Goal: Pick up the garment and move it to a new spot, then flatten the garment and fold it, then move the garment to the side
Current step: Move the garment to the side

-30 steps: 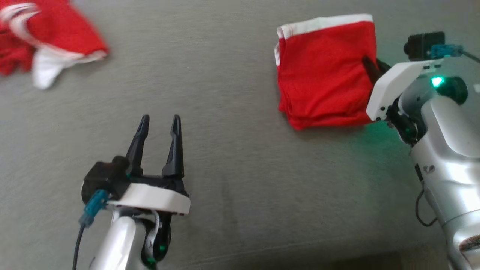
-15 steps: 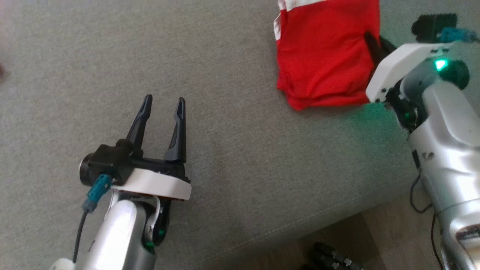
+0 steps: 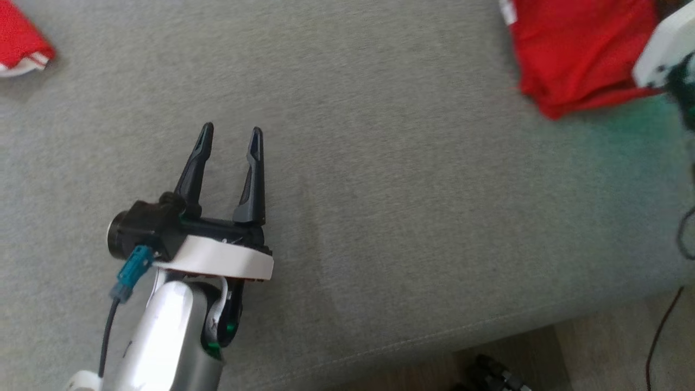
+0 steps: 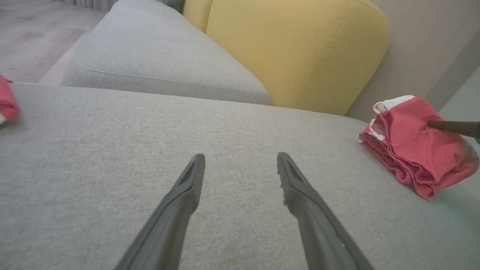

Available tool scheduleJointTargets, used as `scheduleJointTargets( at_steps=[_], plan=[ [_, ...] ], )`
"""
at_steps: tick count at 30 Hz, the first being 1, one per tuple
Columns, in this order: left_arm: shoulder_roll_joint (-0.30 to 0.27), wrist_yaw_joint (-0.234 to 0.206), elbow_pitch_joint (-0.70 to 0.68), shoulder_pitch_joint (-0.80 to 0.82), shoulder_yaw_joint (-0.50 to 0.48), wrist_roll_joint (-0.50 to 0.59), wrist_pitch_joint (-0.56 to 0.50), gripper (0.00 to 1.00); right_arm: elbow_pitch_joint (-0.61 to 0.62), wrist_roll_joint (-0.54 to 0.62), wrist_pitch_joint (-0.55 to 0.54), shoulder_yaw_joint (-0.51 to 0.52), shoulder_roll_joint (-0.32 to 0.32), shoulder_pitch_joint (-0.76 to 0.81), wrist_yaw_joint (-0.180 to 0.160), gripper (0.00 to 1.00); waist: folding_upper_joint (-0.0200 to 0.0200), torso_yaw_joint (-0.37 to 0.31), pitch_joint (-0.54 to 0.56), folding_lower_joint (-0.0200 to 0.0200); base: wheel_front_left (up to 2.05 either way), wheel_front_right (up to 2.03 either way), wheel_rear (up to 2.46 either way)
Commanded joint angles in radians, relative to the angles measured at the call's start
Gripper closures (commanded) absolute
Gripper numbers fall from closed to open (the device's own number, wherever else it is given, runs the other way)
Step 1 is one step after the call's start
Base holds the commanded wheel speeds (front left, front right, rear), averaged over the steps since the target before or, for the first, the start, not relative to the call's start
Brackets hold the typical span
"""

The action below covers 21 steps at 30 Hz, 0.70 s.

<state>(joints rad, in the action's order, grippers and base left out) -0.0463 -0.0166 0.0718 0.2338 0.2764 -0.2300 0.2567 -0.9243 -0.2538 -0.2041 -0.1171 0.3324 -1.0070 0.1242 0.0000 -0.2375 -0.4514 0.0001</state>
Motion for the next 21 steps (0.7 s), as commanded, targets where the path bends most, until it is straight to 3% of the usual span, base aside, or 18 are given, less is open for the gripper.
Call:
scheduleJointTargets(
  at_steps=[1, 8, 21],
  plan=[
    [-0.004, 0.000, -0.036, 0.022, -0.028, 0.005, 0.005, 0.00, 0.025, 0.011, -0.005, -0.001, 0.018, -0.031, 0.007, 1.00, 0.0000, 0.015, -0.011, -0.0001, 0.00, 0.00, 0.00],
    [-0.004, -0.004, -0.057, 0.025, -0.025, 0.004, 0.005, 0.00, 0.001, 0.119, -0.027, 0.081, 0.110, -0.088, 0.007, 1.00, 0.0000, 0.042, -0.035, -0.0001, 0.00, 0.00, 0.00],
    [-0.004, -0.014, -0.082, 0.026, -0.012, 0.004, 0.005, 0.00, 0.079, 0.216, -0.072, 0.148, 0.115, -0.081, 0.007, 1.00, 0.0000, 0.034, -0.047, -0.0001, 0.00, 0.00, 0.00]
  ],
)
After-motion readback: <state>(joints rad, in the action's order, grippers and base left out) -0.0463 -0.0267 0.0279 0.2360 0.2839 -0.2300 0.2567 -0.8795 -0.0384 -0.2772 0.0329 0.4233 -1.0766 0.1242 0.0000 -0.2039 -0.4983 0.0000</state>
